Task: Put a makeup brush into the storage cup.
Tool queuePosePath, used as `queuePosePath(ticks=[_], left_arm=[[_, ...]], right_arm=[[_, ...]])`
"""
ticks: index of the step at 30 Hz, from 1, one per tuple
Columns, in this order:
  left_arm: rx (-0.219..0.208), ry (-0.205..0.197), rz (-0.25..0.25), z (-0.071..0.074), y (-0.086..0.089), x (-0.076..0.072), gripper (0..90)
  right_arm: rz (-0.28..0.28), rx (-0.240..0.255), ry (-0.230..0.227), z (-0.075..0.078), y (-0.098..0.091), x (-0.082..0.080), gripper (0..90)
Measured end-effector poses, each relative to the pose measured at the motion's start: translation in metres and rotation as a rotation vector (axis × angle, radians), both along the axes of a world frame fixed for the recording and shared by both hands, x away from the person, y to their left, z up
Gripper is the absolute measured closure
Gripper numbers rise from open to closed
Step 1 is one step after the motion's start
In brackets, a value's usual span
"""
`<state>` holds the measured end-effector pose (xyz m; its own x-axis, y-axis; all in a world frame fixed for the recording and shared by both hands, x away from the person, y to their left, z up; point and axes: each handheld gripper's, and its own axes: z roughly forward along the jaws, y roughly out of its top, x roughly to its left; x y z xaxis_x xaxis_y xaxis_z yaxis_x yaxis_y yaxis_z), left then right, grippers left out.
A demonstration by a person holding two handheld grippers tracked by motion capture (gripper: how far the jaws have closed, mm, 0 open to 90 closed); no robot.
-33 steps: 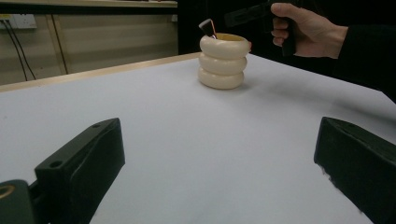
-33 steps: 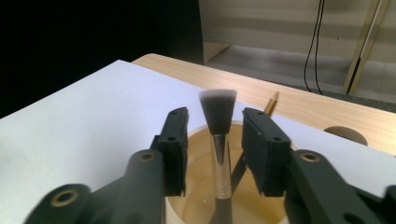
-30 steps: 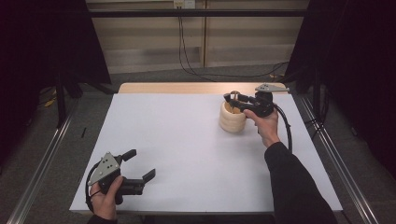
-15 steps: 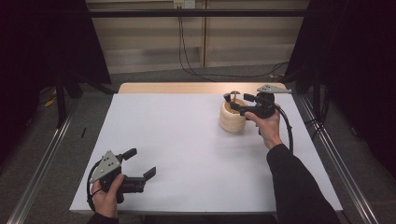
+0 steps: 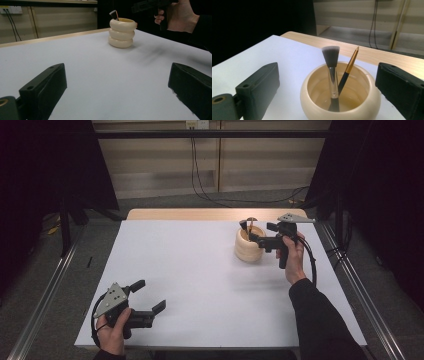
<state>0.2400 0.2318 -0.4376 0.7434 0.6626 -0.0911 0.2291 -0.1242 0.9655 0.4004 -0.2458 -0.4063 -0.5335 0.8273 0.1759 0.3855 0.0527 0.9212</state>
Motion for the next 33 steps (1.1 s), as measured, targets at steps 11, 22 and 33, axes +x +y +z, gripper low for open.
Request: queuePosePath(ticks=[11,22,33], left_arm=[[-0.005,-0.003,0.008,0.000,0.000,-0.001,2.0],[-0.002,-0.004,0.009,0.001,0.000,-0.001,1.6],[-0.002,-0.006,0.016,0.001,0.000,-0.001,1.3]], right_arm=[[-0.046,-0.043,-0.040,0.000,0.006,-0.017,1.3],[-0.061,-0.016,-0.058,-0.003,-0.006,-0.038,1.3],[-0.091,-0.028,-0.095,-0.008,-0.011,-0.066,0.0]])
